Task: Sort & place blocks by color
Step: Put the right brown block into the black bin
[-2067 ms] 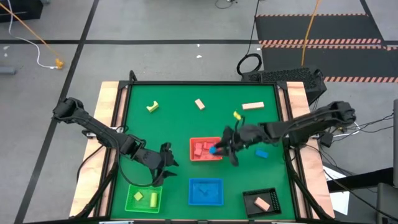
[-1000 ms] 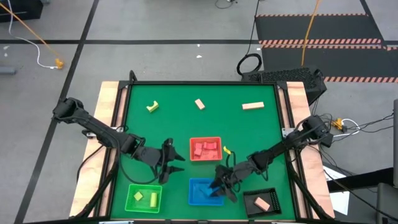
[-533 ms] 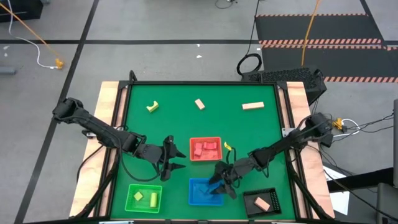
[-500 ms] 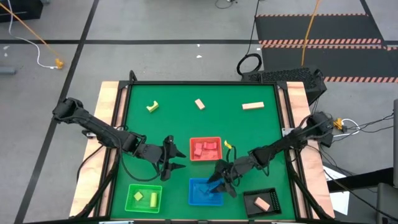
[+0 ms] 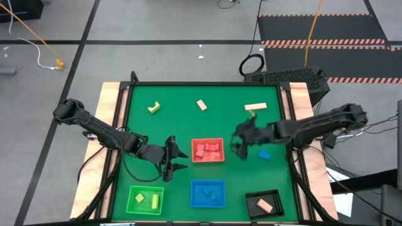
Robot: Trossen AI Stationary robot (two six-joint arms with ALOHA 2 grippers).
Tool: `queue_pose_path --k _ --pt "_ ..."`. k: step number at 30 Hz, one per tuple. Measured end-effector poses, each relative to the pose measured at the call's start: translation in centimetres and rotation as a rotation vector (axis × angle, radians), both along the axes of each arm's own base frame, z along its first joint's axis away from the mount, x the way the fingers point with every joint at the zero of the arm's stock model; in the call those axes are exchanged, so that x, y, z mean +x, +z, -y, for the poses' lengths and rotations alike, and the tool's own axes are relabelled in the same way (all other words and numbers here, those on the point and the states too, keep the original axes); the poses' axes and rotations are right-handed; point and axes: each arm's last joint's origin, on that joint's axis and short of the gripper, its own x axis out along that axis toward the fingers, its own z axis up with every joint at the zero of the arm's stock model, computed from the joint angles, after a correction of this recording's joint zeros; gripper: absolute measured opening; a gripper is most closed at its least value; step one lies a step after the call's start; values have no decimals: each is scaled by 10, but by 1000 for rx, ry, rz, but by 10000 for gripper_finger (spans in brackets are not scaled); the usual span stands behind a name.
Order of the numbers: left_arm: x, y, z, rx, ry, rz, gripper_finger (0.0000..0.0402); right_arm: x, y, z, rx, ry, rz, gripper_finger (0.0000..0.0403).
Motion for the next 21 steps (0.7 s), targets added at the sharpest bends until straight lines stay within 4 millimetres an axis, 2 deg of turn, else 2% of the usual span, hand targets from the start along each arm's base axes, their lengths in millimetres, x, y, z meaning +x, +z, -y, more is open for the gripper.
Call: queue_pose_path --k 8,15,21 --pt "0 0 0 48 -29 7 202 -27 -13 61 -89 -146 -313 236" --pt "1 0 -2 50 -23 5 202 -41 -15 112 -154 -208 -400 236" --pt "3 0 -8 104 -31 9 202 -53 -28 146 -72 -224 -463 236"
